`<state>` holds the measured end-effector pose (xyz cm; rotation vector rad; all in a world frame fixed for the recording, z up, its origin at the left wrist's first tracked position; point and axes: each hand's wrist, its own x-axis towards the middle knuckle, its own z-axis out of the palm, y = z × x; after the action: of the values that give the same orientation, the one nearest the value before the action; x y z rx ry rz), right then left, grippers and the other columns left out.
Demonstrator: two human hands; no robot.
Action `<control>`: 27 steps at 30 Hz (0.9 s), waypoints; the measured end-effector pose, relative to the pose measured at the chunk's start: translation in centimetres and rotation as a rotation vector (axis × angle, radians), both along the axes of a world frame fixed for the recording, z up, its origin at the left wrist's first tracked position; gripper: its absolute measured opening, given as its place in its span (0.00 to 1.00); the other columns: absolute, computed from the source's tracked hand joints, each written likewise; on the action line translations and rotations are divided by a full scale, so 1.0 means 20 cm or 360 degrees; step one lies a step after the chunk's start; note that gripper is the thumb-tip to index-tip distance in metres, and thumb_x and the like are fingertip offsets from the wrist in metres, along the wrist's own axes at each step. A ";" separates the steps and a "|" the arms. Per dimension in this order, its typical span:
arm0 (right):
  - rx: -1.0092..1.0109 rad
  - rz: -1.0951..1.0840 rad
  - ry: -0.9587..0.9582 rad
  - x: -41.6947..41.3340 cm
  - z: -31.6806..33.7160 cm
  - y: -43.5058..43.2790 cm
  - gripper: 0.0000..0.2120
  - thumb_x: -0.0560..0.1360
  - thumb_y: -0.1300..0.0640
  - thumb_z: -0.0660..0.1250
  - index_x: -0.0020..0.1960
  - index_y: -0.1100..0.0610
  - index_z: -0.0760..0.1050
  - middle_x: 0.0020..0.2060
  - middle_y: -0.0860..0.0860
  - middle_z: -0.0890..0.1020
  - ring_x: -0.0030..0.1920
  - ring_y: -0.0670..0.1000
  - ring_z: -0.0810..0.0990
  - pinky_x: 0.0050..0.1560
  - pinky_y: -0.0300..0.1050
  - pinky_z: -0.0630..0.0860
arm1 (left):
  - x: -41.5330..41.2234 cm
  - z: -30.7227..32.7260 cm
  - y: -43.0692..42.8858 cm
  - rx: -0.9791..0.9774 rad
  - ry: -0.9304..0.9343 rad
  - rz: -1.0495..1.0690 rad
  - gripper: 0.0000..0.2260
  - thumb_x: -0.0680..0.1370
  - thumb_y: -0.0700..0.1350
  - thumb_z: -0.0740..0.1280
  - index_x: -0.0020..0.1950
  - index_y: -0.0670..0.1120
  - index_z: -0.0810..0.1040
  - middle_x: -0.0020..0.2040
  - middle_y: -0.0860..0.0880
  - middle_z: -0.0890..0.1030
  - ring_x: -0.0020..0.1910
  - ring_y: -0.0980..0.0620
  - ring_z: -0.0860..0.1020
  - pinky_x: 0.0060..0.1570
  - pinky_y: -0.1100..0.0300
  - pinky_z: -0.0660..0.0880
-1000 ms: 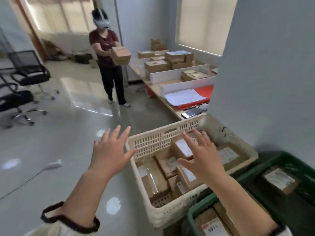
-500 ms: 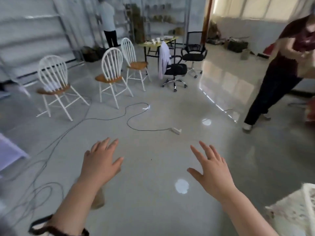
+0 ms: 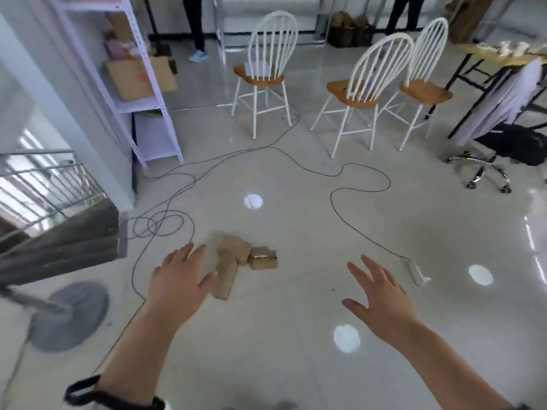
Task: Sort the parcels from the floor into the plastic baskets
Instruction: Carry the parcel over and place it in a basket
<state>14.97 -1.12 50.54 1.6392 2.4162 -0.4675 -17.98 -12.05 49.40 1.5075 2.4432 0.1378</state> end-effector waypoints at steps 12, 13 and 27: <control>-0.0471 0.0130 0.0386 -0.94 -0.81 0.63 0.28 0.76 0.44 0.63 0.74 0.48 0.61 0.75 0.43 0.56 0.72 0.45 0.60 0.66 0.39 0.61 | -0.46 -1.02 0.24 -0.0311 -0.0561 0.0561 0.26 0.79 0.55 0.60 0.75 0.51 0.59 0.73 0.51 0.64 0.69 0.49 0.67 0.65 0.55 0.68; -0.0522 0.0125 0.0350 -0.98 -0.95 0.67 0.27 0.77 0.45 0.63 0.73 0.48 0.61 0.75 0.44 0.56 0.73 0.45 0.60 0.67 0.40 0.61 | -0.47 -1.15 0.28 -0.0299 -0.0671 0.0657 0.26 0.79 0.54 0.60 0.75 0.50 0.59 0.73 0.50 0.65 0.69 0.50 0.67 0.65 0.56 0.67; -0.0659 0.0345 0.0517 -1.93 -3.39 1.33 0.19 0.77 0.51 0.63 0.65 0.57 0.69 0.53 0.53 0.75 0.55 0.55 0.75 0.51 0.45 0.71 | -0.87 -3.33 0.84 -0.0211 -0.2132 0.1860 0.40 0.75 0.61 0.65 0.77 0.57 0.42 0.70 0.35 0.64 0.47 0.37 0.78 0.42 0.46 0.78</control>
<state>-23.67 25.56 -17.18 1.1872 2.4490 -1.1792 -35.28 4.72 -17.10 -0.3232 1.6798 0.8240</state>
